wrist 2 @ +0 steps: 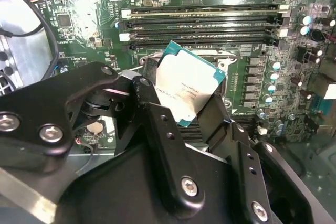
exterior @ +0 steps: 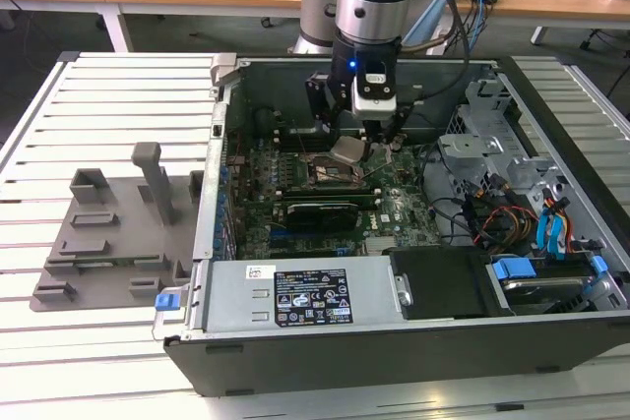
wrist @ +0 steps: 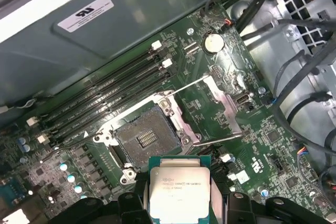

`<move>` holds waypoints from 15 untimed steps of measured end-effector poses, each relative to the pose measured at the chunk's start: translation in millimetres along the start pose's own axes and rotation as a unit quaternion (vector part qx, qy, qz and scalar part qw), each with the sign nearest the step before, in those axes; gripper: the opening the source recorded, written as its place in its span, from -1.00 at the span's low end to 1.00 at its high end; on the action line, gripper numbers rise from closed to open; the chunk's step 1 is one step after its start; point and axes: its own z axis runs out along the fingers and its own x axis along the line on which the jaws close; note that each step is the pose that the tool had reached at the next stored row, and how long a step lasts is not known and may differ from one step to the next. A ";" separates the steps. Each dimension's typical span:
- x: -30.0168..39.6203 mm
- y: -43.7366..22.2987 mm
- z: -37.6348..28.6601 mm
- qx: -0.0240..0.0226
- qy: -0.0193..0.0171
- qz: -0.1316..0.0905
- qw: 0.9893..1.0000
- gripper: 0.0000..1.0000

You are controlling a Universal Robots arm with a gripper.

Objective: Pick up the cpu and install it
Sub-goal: 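Place the cpu into insertion slot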

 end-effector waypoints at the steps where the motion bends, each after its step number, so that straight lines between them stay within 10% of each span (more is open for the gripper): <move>1: 0.0 0.0 0.0 0.000 0.000 0.004 1.000 0.10; 15: 0.0 0.0 0.2 0.002 0.003 0.053 0.999 0.10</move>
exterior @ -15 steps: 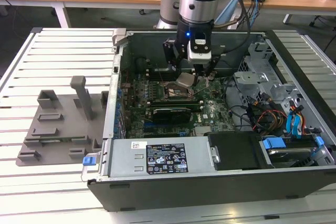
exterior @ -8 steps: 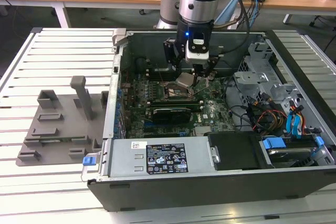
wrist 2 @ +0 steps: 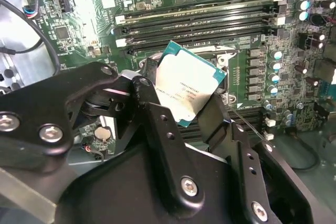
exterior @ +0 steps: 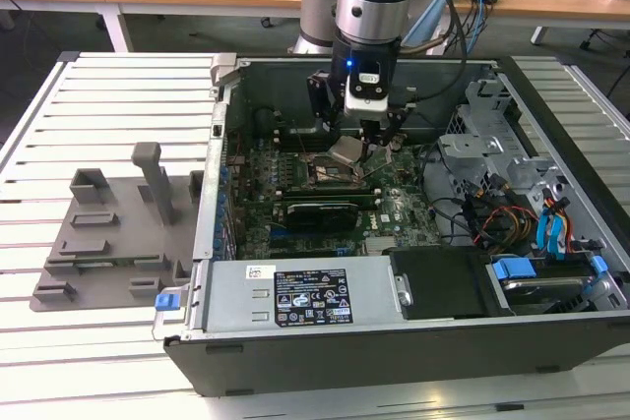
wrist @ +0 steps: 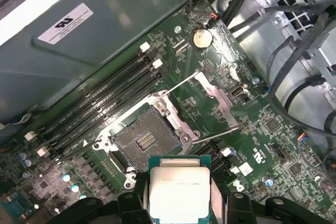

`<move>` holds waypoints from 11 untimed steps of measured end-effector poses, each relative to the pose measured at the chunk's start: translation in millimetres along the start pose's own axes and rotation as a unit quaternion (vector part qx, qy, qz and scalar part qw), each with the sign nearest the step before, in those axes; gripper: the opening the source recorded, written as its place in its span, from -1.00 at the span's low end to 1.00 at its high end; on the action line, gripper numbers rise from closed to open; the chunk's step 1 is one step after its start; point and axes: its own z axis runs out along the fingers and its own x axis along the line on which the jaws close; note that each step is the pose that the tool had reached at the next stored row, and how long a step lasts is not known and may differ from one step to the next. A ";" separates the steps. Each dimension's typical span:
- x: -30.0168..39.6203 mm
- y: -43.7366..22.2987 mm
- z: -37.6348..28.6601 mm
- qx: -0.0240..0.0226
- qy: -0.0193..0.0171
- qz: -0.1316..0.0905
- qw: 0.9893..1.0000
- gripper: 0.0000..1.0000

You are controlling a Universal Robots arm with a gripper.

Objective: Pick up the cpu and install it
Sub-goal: 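Place the cpu into insertion slot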

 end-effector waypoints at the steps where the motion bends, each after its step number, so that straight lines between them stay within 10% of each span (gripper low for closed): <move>1: 0.0 0.0 0.0 0.000 0.000 0.007 1.000 0.10; 11: 0.0 0.0 0.0 0.002 0.002 0.051 0.999 0.10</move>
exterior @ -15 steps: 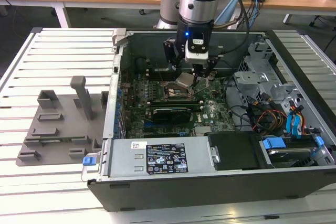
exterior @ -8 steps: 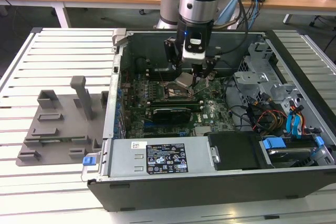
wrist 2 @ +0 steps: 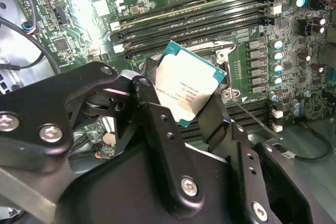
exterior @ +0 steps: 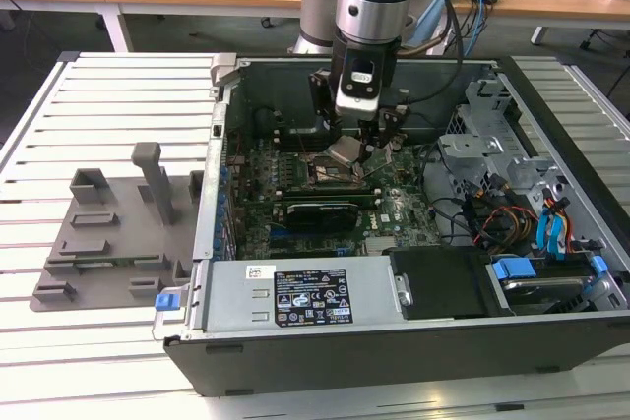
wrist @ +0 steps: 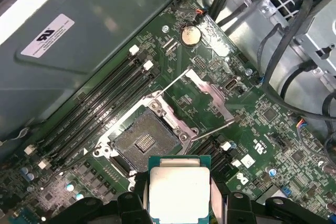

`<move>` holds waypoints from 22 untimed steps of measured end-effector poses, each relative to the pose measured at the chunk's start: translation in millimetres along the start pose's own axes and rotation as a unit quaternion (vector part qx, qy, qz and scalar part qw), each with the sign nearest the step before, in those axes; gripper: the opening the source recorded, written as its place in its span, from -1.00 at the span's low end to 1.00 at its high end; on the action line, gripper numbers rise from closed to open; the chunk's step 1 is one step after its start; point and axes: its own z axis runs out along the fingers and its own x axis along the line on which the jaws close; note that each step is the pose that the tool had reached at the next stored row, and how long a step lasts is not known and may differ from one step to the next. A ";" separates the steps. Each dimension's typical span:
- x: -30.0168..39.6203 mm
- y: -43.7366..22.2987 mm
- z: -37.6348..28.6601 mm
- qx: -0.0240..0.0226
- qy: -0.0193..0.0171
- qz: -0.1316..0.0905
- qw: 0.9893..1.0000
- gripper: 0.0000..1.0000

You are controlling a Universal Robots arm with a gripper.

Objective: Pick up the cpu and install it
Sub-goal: 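Place the cpu into insertion slot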

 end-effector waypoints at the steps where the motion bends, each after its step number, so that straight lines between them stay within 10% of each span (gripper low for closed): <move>1: 0.0 0.0 0.0 0.000 0.000 0.002 1.000 0.10; 11: 0.0 0.0 0.0 0.001 0.002 0.041 0.999 0.10; 22: 0.0 0.0 0.0 0.003 0.005 0.108 0.994 0.10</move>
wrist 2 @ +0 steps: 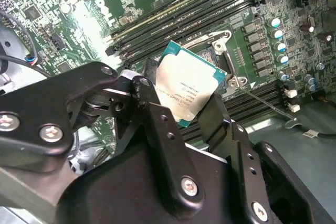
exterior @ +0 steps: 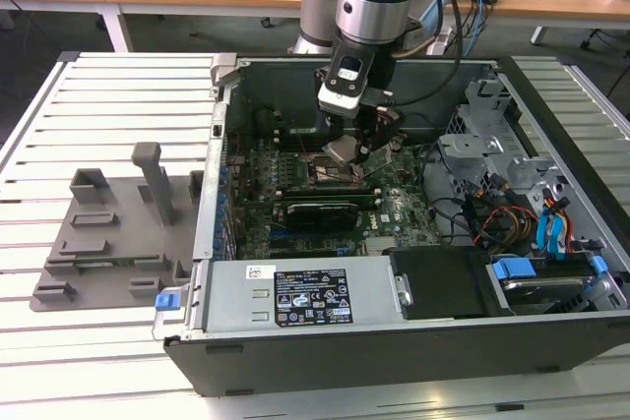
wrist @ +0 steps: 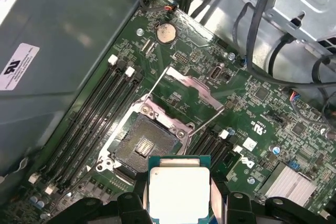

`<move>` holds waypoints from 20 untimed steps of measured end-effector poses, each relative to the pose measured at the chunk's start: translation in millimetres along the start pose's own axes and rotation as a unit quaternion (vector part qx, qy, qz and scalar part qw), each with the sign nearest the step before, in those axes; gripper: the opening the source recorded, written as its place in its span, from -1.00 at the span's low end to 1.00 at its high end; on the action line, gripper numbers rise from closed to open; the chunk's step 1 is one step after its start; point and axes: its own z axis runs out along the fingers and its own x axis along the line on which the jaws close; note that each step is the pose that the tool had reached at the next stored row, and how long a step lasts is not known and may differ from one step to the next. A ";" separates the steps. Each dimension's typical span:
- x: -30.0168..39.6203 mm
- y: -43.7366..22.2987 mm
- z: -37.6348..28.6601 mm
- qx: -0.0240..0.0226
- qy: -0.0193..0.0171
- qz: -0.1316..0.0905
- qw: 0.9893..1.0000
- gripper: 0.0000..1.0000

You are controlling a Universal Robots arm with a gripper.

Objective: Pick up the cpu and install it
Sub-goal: 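Place the cpu into insertion slot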

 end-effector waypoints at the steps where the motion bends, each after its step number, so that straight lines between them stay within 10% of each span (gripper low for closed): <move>1: 0.0 0.0 0.0 0.000 0.000 0.006 1.000 0.10; 20: 0.0 0.0 0.0 0.004 0.005 0.110 0.994 0.10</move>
